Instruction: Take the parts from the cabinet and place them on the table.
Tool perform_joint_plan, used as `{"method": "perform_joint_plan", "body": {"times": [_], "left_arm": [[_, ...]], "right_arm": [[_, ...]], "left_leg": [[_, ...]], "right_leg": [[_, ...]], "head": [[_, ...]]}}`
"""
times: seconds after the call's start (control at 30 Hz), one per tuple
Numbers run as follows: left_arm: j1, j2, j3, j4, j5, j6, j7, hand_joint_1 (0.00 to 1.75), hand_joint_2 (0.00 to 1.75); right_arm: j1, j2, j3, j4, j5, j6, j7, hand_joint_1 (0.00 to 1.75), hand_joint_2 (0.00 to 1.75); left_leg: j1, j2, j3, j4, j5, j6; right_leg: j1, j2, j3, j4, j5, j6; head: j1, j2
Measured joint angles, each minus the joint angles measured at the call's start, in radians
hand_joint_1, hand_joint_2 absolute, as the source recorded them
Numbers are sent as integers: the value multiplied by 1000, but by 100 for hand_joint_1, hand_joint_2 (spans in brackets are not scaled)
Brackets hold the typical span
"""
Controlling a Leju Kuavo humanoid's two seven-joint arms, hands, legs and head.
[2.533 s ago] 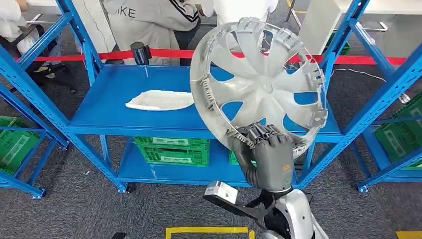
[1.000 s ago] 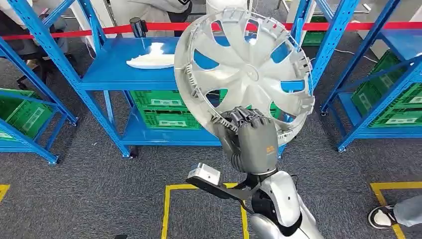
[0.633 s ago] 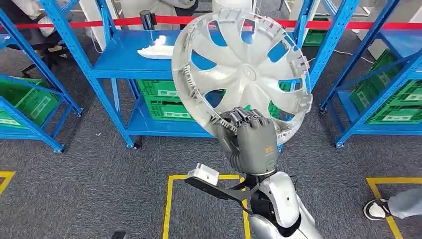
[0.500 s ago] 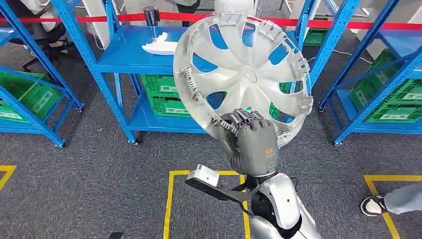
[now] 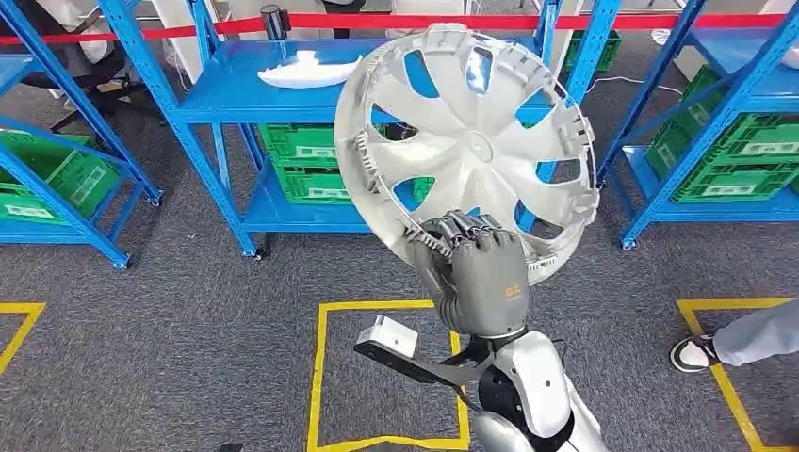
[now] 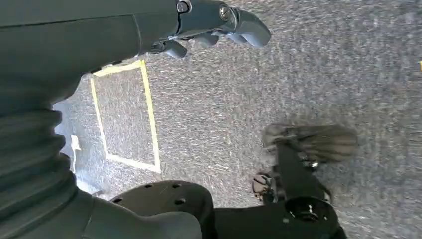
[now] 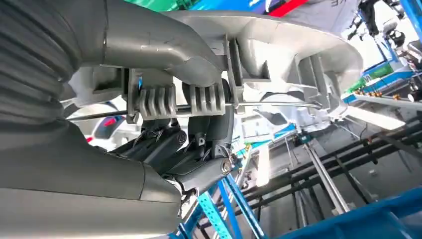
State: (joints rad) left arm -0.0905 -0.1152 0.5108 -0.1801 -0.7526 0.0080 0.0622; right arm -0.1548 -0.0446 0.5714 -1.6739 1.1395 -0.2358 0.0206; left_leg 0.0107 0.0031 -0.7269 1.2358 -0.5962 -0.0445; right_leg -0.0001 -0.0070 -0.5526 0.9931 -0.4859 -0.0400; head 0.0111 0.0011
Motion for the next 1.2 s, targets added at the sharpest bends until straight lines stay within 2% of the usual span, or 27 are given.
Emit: {"method": "perform_joint_plan", "body": {"times": [0.03,0.07,0.1,0.13,0.17,0.23,0.3,0.43,0.47,0.5,0.53,0.57,0.63,0.67,0.7,0.73,0.77,0.8,0.87,0.9,0.93,0.97,1.03,1.07,1.1,1.13,1.2], "left_arm": [[0,0,0,0,-2,0,0,0,175],[-1,1,0,0,-2,0,1,0,175],[-1,2,0,0,-4,0,1,0,175],[-1,2,0,-1,-5,1,1,0,175],[-2,2,0,-1,-7,1,1,0,175],[-6,1,0,-3,-11,2,3,0,175],[-8,1,0,-3,-13,4,6,0,175],[-8,1,0,-3,-13,4,6,0,175],[-5,-1,0,-2,-16,4,10,0,175],[-7,0,0,-1,-22,4,10,0,175],[-11,1,1,-2,-24,3,10,0,175],[-12,1,1,-2,-24,2,10,0,175],[-13,1,1,-2,-25,-1,11,0,175],[-13,1,1,-2,-25,-2,12,0,175],[-14,1,1,-2,-25,-2,12,0,175],[-15,1,1,-2,-24,-2,11,0,175],[-16,0,1,-2,-23,-2,11,0,175],[-15,1,1,-2,-23,-2,10,0,175],[-16,1,1,-1,-23,1,10,0,175],[-14,1,1,-1,-23,1,10,0,175],[-14,2,1,-1,-22,1,10,0,175],[-14,2,1,-1,-22,1,10,0,175],[-15,1,1,-1,-22,1,10,0,175],[-15,1,1,-1,-22,1,10,0,175],[-15,1,1,-1,-22,1,10,0,175],[-15,1,1,-1,-22,1,10,0,175],[-17,2,1,-1,-22,1,10,0,175]], "right_arm": [[0,0,0,0,0,-1,-2,175,175],[0,0,0,0,0,-1,-2,175,175],[0,0,0,0,-2,-2,-4,175,175],[-1,0,-1,0,-3,-3,-5,175,175],[-1,0,-1,0,-3,-3,-6,175,175],[-4,0,-2,0,-7,-6,-6,175,175],[-3,0,-3,0,-13,-8,-6,175,175],[-4,0,-3,0,-15,-9,-6,175,175],[-3,-2,-3,0,-17,-10,-7,175,175],[-2,-5,-3,0,-18,-11,-6,175,175],[-2,-8,-5,0,-18,-13,-3,175,175],[-1,-11,-5,1,-18,-13,-2,175,175],[0,-16,-6,2,-19,-14,0,175,175],[0,-17,-6,2,-22,-16,0,175,175],[-1,-18,-7,2,-24,-18,0,175,175],[-2,-19,-7,2,-29,-21,0,175,175],[-3,-19,-7,2,-33,-21,-2,175,175],[-5,-21,-8,2,-36,-24,-2,175,175],[-6,-23,-9,7,-39,-26,-5,175,175],[-6,-23,-9,8,-39,-26,-6,175,175],[-9,-23,-9,10,-39,-26,-6,175,175],[-11,-23,-9,12,-39,-27,-6,175,175],[-11,-23,-9,13,-39,-27,-6,175,175],[-11,-23,-9,15,-39,-27,-6,175,175],[-11,-23,-9,17,-39,-27,-6,175,175],[-11,-23,-9,18,-39,-27,-6,175,175],[-11,-23,-9,20,-39,-27,-6,175,175]], "left_leg": [[0,0,-6,63,-10,-3],[1,0,2,90,12,-5],[2,0,27,79,55,-6],[4,0,72,31,92,-6],[5,0,135,-50,108,-5],[-2,-5,251,-224,49,3],[-7,-8,243,-237,47,21],[-8,-8,241,-237,48,23],[-4,-5,221,-241,65,41],[-1,1,205,-240,84,61],[-3,2,172,-236,107,66],[-4,2,157,-233,118,67],[-4,5,127,-225,135,64],[-4,5,112,-220,142,62],[-4,5,99,-214,149,58],[-4,5,91,-208,155,54],[-10,4,82,-203,161,48],[-7,6,79,-206,171,40],[-4,7,76,-214,191,29],[-9,5,74,-216,199,21],[-3,2,67,-206,172,17],[-3,1,51,-169,118,13],[-1,1,17,-27,9,4],[-1,1,2,50,-24,1],[-1,1,0,97,-22,1],[-1,1,17,100,5,1],[-1,0,109,-9,83,6]], "right_leg": [[0,0,-14,3,13,2],[-1,0,-31,7,24,4],[-2,0,-51,11,35,7],[-3,0,-68,16,45,10],[-4,0,-82,20,53,15],[-1,-1,-97,29,68,28],[-3,-4,-106,22,92,36],[-3,-4,-107,21,94,38],[-1,-3,-115,18,108,51],[-7,1,-138,69,23,59],[-8,2,-179,237,-107,65],[-8,2,-189,304,-127,66],[-8,3,-164,331,-79,64],[-8,3,-126,290,-40,62],[-8,3,-62,206,-12,58],[-8,4,6,111,-19,53],[-2,4,52,32,-59,47],[0,5,60,8,-71,41],[5,6,48,12,-59,34],[-1,4,40,5,-47,24],[-6,-2,35,2,-35,16],[-6,-2,24,2,-26,6],[-4,-3,-1,5,-6,3],[-4,-3,-16,8,4,4],[-3,-3,-32,12,14,4],[-3,-3,-47,16,22,6],[-3,-2,-75,22,41,11]], "head": [[0,0],[0,0],[0,0],[0,0],[0,0],[-1,0],[0,0],[0,0],[0,0],[3,0],[4,0],[4,0],[4,0],[4,0],[4,0],[4,0],[3,0],[3,0],[2,0],[3,0],[3,0],[-1,0],[-3,0],[-3,0],[-4,0],[-4,0],[-4,0]]}}
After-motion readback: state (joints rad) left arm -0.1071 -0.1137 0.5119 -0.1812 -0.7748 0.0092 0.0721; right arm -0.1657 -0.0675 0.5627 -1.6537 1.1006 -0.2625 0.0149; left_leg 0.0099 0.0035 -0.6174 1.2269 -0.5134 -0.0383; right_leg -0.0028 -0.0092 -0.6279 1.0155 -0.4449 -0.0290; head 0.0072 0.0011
